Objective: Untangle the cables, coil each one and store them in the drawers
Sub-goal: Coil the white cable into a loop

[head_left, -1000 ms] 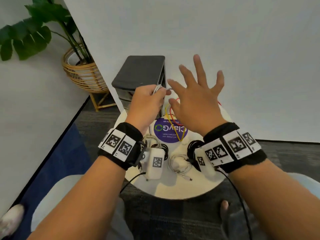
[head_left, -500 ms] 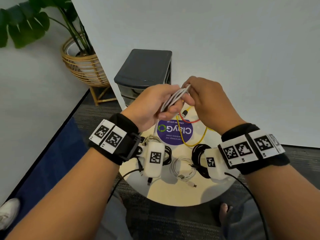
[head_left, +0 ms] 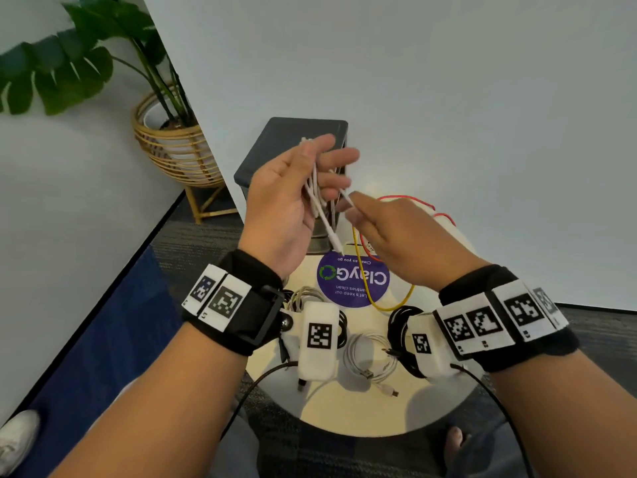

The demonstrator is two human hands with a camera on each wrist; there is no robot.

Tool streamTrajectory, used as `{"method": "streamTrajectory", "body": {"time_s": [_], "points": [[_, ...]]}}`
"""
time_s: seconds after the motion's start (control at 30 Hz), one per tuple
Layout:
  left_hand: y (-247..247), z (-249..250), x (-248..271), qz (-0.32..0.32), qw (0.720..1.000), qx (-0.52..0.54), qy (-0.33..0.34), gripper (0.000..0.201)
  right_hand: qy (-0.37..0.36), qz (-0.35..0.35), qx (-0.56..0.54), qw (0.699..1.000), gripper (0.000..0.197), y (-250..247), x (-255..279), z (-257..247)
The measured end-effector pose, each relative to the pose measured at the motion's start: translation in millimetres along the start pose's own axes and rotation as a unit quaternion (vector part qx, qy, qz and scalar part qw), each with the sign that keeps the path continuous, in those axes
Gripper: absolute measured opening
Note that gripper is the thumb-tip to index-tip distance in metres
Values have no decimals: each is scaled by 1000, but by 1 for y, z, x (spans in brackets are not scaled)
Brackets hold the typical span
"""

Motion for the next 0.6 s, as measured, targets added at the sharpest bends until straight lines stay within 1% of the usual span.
{"method": "streamTrajectory", "body": {"time_s": [0.07,0.1,0.17,0.23,0.27,0.3,0.33,0.4,0.43,0.5,0.57,0.6], "points": [[-1,-5,-1,35,999,-29,-6,35,-1,-44,3,999,21,5,2,-6],[-1,-8,-2,39,998,-58,-7,36,-4,-61,8,998,23,6,3,-11],[0,-14,-3,23,990,-139,-1,37,-21,-73,22,997,35,1,5,-21],[0,-17,-4,-9,970,-241,5,33,-58,-48,21,997,40,-5,7,-26],[-1,-18,-5,-27,956,-291,5,29,-76,-25,12,997,38,-9,7,-28],[-1,-18,-4,-49,943,-330,1,27,-92,-2,-3,996,32,-12,8,-29],[-1,-19,-1,-72,933,-354,-3,30,-105,18,-16,994,24,-15,8,-31],[3,-18,4,-109,926,-362,-5,42,-125,62,-42,989,8,-20,9,-33],[5,-17,6,-125,931,-343,-18,46,-128,86,-59,986,2,-24,9,-32],[8,-18,5,-166,942,-286,-54,51,-111,132,-93,981,19,-28,10,-28],[7,-19,4,-192,943,-267,-57,51,-99,140,-113,979,26,-27,12,-23],[6,-20,4,-192,943,-268,-53,50,-94,135,-116,979,28,-25,13,-22]]}}
Point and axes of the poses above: each hand's wrist, its own x-axis away from the middle knuckle, its own y-axis out of the palm, z = x × y, the point moved 2 cm from there along -x, towards the middle knuckle, and after that the axes turned 12 degrees about -x, right-handed, at the moved point
